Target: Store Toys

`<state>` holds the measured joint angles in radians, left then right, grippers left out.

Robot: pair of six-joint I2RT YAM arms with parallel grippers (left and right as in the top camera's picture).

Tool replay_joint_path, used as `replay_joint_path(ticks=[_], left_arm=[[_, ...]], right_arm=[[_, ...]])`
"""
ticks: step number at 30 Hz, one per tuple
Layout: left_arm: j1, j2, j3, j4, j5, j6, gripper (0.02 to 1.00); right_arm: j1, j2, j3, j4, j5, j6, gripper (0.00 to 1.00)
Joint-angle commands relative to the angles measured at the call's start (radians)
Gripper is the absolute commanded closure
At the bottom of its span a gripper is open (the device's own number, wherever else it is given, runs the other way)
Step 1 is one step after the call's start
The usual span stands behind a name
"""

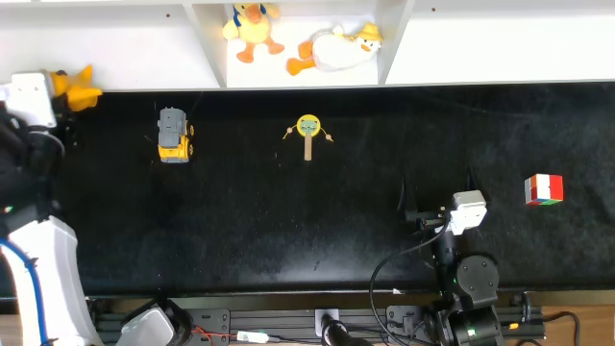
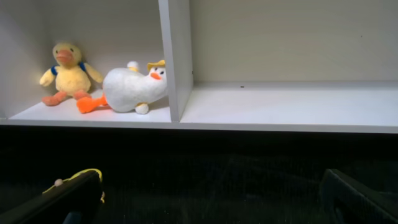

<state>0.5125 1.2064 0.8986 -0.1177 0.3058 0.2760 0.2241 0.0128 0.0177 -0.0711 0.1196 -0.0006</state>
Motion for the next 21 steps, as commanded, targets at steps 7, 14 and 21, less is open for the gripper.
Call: replay_joint_path(ticks=[7, 14, 21], left_arm=[[0.002, 0.05, 0.027, 0.125, -0.079, -0.166, 0.982], [0.002, 0.167, 0.041, 0.167, -0.08, -0.172, 0.98], [0.002, 0.283, 0.123, 0.178, -0.072, -0.111, 0.985]], right_arm=[[0.006, -0.009, -0.013, 0.003, 0.003, -0.003, 0.007], [0.006, -0.009, -0.013, 0.003, 0.003, -0.003, 0.007], [0.006, -0.009, -0.013, 0.003, 0.003, -0.003, 0.005]])
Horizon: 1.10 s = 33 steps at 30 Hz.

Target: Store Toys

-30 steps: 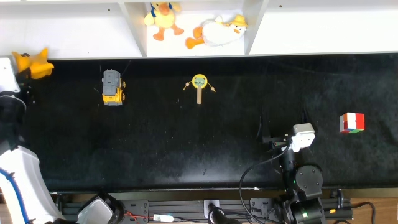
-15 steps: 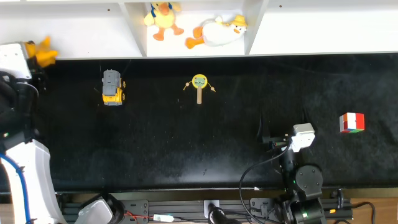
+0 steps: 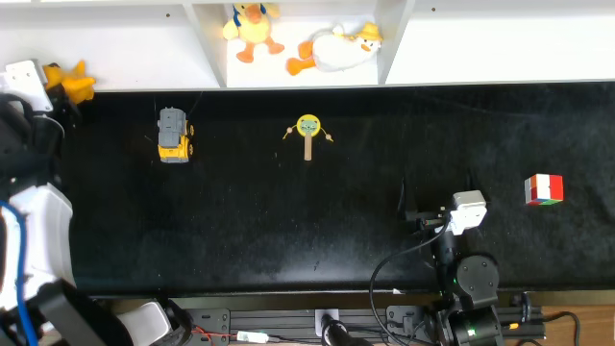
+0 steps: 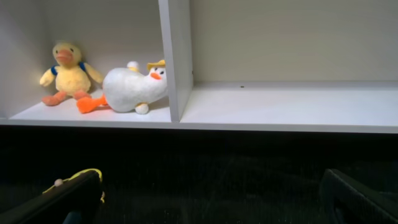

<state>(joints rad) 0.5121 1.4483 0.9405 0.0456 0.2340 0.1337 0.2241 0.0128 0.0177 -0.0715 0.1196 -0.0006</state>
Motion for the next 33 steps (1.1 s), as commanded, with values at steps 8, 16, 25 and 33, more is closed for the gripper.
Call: replay_joint_path(ticks=[8, 16, 25, 33], left_arm=[[0.003, 0.122, 0.141, 0.066, 0.01, 0.034, 0.985], [0.003, 0.189, 0.201, 0.065, -0.023, 0.022, 0.985], [0.003, 0.22, 0.227, 0.066, -0.056, -0.065, 0.982], [0.003, 0.22, 0.278, 0.026, -0.056, -0.109, 0.985]], right_arm=[[0.006, -0.009, -0.013, 0.003, 0.003, -0.003, 0.005], [0.006, -0.009, -0.013, 0.004, 0.003, -0.003, 0.007], [0.006, -0.009, -0.013, 0.004, 0.003, -0.003, 0.005], [0.006, -0.009, -0.013, 0.003, 0.003, -0.003, 0.005]])
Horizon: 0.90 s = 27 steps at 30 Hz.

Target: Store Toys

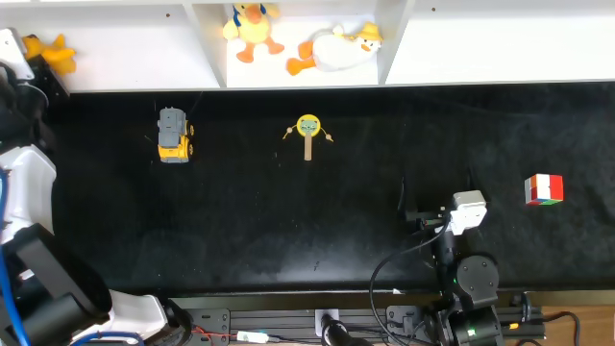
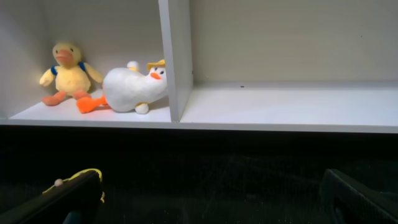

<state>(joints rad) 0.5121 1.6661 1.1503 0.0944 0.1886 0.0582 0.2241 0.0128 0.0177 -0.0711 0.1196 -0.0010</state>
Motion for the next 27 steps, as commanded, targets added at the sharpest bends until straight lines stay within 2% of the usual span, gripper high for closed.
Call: replay_joint_path(ticks=[1, 11, 27], left_arm=[[0.003, 0.003, 0.08, -0.046, -0.011, -0.032, 0.985], [0.003, 0.004, 0.123, -0.158, -0.034, -0.034, 0.985], [-0.029, 0.052, 0.127, -0.145, -0.034, -0.063, 0.985]], right_arm=[[0.006, -0.009, -0.013, 0.003, 0.003, -0.003, 0.007], [0.006, -0.009, -0.013, 0.003, 0.003, -0.002, 0.007], [0.006, -0.009, -0.013, 0.003, 0.003, -0.003, 0.005]])
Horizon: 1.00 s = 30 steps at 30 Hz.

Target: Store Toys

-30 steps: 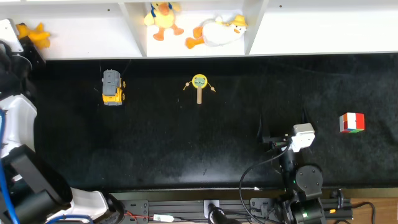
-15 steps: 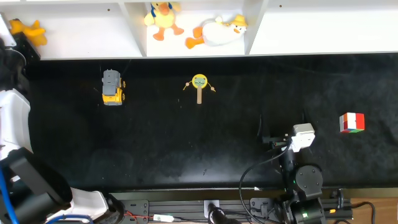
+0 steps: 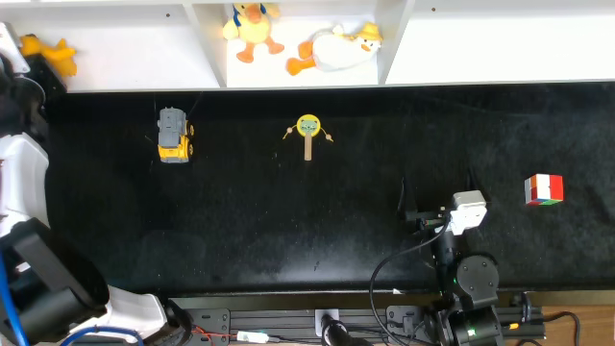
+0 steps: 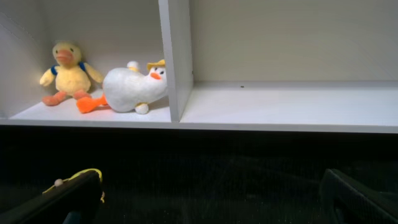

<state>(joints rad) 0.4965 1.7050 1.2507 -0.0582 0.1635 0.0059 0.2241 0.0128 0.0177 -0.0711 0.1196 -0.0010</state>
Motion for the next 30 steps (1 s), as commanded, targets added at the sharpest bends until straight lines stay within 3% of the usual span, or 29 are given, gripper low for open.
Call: replay_joint_path(ticks=[1, 9, 19, 26, 30], left_arm=[[-0.013, 0.013, 0.027, 0.008, -0.011, -0.011, 0.985], [-0.013, 0.027, 0.027, 0.0, -0.042, -0.01, 0.985], [-0.016, 0.074, 0.027, 0.038, -0.015, -0.011, 0.969], [-0.016, 0.074, 0.027, 0.082, -0.015, -0.011, 0.579], [-0.016, 0.075, 0.027, 0.08, -0.004, -0.011, 0.489]], right_arm=[[0.006, -0.009, -0.013, 0.003, 0.003, -0.003, 0.005], [0.006, -0.009, -0.013, 0.003, 0.003, -0.003, 0.007], [0.006, -0.009, -0.013, 0.003, 0.003, -0.003, 0.005], [0.006, -0.009, -0.013, 0.003, 0.003, -0.003, 0.007], [0.006, -0.009, -0.013, 0.003, 0.003, -0.003, 0.005]])
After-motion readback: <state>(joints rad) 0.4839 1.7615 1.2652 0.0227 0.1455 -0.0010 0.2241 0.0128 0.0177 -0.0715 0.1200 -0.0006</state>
